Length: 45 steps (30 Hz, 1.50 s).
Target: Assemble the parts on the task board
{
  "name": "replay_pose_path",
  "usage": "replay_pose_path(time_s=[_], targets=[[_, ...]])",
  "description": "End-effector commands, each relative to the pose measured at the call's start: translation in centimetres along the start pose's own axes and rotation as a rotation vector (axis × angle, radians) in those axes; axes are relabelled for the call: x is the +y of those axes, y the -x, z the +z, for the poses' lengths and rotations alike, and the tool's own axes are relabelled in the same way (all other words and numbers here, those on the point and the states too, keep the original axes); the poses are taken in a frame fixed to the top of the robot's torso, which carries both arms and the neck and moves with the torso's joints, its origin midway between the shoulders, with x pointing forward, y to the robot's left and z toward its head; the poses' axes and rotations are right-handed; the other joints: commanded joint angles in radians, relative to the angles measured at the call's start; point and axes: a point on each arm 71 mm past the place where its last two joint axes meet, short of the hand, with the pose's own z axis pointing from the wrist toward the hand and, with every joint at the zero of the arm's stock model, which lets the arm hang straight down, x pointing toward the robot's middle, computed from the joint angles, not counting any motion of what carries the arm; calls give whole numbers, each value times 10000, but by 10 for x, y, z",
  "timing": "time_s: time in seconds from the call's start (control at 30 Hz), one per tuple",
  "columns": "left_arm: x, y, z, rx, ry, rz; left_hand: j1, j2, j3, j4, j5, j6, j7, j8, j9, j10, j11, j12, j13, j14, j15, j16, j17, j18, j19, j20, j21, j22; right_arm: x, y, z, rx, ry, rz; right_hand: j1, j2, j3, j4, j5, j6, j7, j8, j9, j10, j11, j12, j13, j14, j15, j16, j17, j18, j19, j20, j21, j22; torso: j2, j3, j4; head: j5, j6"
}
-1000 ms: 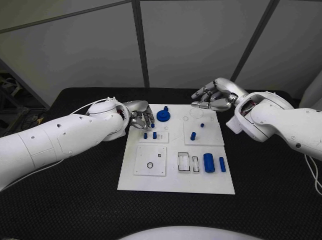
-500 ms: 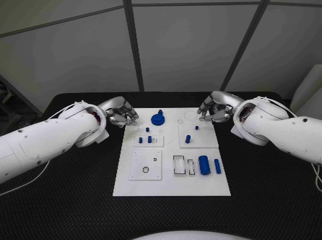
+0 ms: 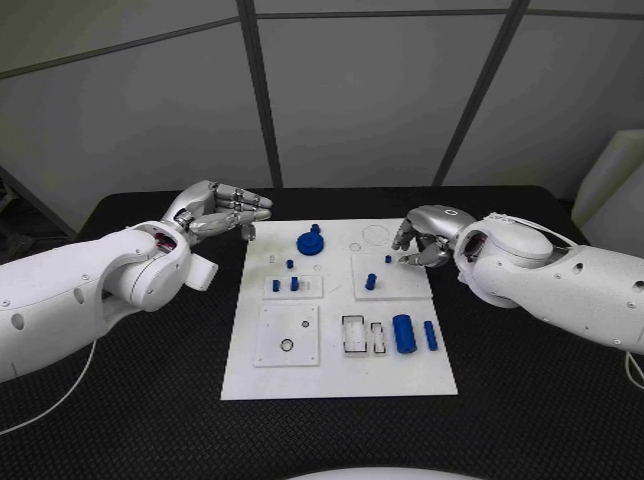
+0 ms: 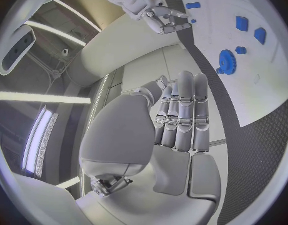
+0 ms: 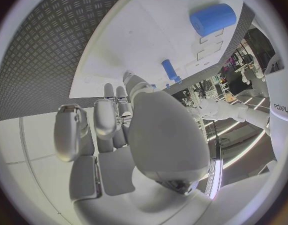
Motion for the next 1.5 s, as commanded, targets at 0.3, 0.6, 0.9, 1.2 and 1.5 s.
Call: replay_pose_path(time_s=[0.3,0.6,0.9,1.2,1.5], targets=[[-5,1,-3,-229,-621,-1920,-28,66,-51,-16,-38,102,4,47,12,105,-6,52,21,-108,4,-71,-35,-119,-89,13,-96,-38,12,-3,4,-139,311,-403,122,21,173,-188,119,-21,51,-45,-32,105,94,-97,-250,214,59,-187,-362,-11,278,100,295,1386,2,15,-5,-13,-25],[-5,2,-3,-218,-578,-1985,-33,75,-59,-23,-34,105,3,44,14,112,-7,54,23,-115,4,-99,-50,-119,-93,13,-122,-52,18,-4,8,-91,455,-325,150,114,356,-265,157,-29,49,-40,-46,201,87,-102,-432,236,49,-96,-328,-32,326,98,383,1470,5,7,-23,2,-70],[-4,3,-3,-251,-503,-1998,-65,87,-85,-25,-47,95,11,29,13,106,-2,50,24,-119,9,-145,-77,-120,-94,15,-168,-77,22,-8,10,366,421,-374,209,319,681,-471,177,311,-57,82,35,583,-28,-45,-631,273,-43,93,-218,-148,572,34,832,1874,-6,6,-13,9,-91],[-3,4,-3,-313,-430,-2169,-196,69,-213,3,-165,87,7,8,17,100,2,41,25,-91,21,-210,-118,-125,-78,28,-274,-141,24,-13,13,755,283,-589,189,415,886,-690,191,451,-107,80,95,765,-88,-71,-767,278,-95,205,-174,-195,667,-25,1011,2037,-3,3,-22,4,-124],[-2,5,-3,-336,-383,-2180,-202,63,-233,-3,-166,84,5,3,17,96,1,37,24,-93,21,-226,-127,-124,-76,29,-295,-154,25,-15,14,859,99,-934,195,436,957,-779,193,477,-115,71,111,799,-101,-79,-808,277,-107,228,-174,-205,685,-40,1047,2070,-6,6,-19,-20,-168]])
